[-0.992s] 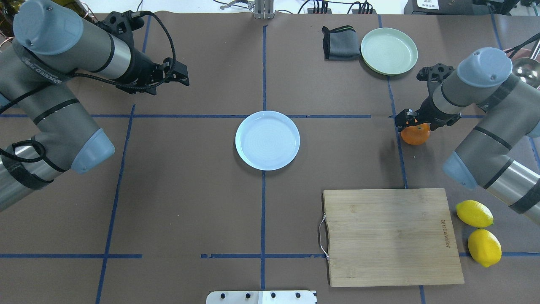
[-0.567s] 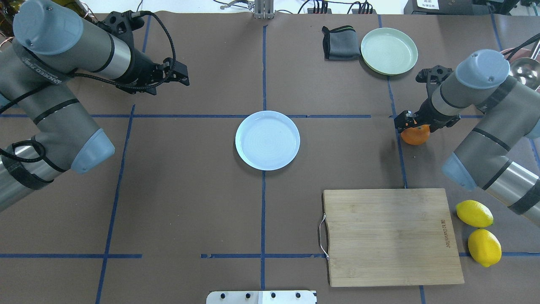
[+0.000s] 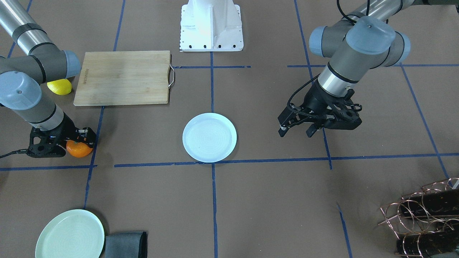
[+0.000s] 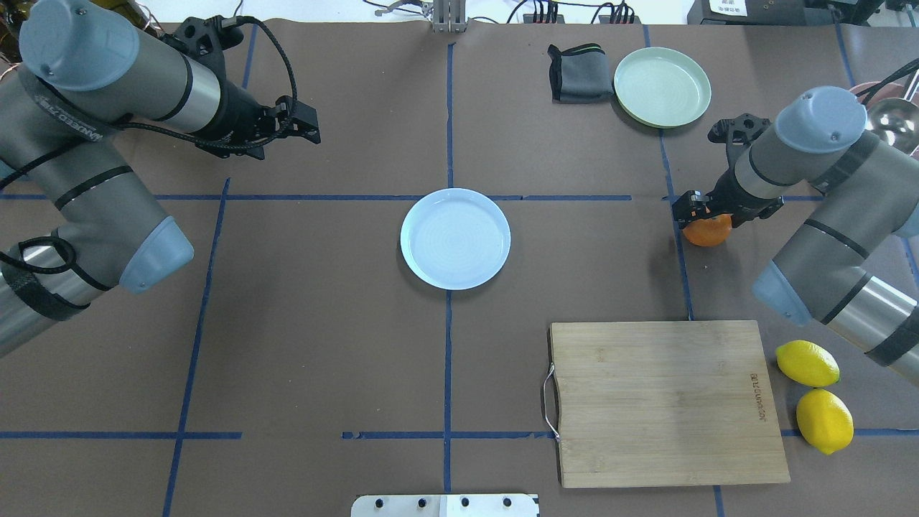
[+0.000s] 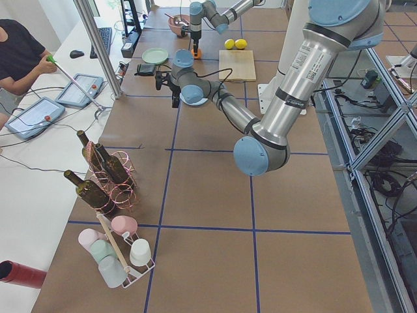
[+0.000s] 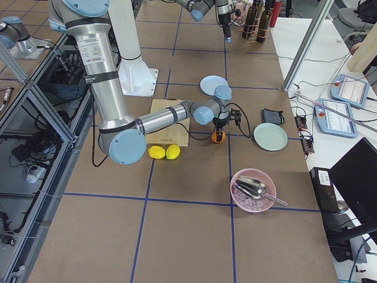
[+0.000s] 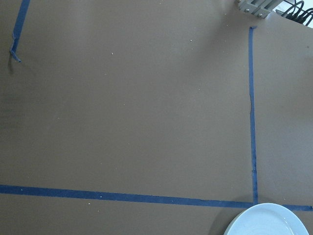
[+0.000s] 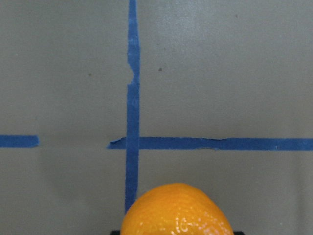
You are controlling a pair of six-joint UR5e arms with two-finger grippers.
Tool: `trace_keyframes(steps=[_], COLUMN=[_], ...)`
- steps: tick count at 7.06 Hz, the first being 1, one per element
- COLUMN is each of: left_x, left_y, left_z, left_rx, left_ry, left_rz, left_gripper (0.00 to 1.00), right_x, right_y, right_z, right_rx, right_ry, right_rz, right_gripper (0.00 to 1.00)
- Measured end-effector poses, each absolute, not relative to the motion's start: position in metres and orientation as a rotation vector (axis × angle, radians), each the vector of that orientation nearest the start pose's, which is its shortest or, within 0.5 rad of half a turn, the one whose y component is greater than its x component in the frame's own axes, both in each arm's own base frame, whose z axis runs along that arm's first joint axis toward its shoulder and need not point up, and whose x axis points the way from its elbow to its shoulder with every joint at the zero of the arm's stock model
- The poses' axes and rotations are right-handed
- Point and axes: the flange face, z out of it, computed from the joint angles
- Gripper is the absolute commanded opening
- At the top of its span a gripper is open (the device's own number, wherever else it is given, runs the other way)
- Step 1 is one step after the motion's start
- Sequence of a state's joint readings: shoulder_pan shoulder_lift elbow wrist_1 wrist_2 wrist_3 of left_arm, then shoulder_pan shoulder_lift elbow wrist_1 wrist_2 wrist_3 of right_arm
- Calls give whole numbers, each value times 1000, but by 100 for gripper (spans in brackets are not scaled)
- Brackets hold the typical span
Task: Pick orange to plate
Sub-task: 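Lift the orange and carry it over the light blue plate with the right gripper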
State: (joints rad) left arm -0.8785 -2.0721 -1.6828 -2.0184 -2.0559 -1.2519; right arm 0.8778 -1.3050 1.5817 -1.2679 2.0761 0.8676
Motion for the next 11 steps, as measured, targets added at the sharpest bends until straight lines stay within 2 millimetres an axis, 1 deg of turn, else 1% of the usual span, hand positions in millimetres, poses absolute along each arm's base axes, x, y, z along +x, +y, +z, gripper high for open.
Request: trace_keyframes(steps=[1,2,3,4,5,6,7,8,9,10,11], left_x=[338,321,297,269,237,208,188,173,163,158,156], left_y=[-560,-568,-577,-587,-593,-595,-592,-582,-571,-562,-558], left_z=[268,275,289,305,324,342,357,368,381,400,413], left_rx=[221,236,265,303,350,393,419,434,441,434,424], left_ry=[1107,1091,1048,997,946,901,871,856,840,818,803], left_rz=[-222,-189,-148,-104,-53,0,33,50,76,102,115], left_gripper=[100,100,100,100,100,100,100,100,100,100,100], right_x=[-328,-324,-323,-335,-366,-404,-440,-472,-496,-518,-538], right_y=[-530,-527,-524,-523,-517,-509,-504,-500,-496,-493,-494], right_z=[469,449,417,378,338,304,282,268,257,247,239], right_rx=[74,93,107,106,92,90,104,118,122,123,121], right_ry=[-766,-791,-834,-887,-937,-966,-969,-962,-959,-955,-946], right_rz=[17,26,65,113,144,156,155,147,134,121,120], right_gripper=[0,0,0,0,0,0,0,0,0,0,0])
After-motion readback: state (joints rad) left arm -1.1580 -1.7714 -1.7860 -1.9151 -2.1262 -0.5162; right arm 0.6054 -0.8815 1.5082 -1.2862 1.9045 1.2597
